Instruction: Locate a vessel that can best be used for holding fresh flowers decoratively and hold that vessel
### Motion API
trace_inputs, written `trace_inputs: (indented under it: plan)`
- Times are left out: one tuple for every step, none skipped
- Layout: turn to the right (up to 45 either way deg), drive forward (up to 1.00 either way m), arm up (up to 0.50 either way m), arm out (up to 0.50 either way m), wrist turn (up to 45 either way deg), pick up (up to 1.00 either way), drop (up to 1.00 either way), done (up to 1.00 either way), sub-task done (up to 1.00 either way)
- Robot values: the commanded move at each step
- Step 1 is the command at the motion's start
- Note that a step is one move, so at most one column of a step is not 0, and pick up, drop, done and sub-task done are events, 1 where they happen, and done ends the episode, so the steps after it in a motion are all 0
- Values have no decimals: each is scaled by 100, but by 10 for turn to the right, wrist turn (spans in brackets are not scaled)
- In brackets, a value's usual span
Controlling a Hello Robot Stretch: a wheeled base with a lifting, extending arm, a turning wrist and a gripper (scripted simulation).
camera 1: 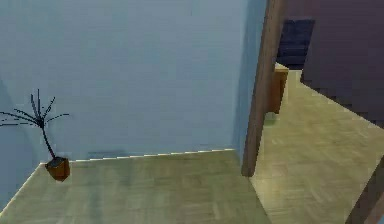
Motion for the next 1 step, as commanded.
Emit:
trace_inputs:
  plan:
    - [30,0,0,0,0,0,0,0,0]
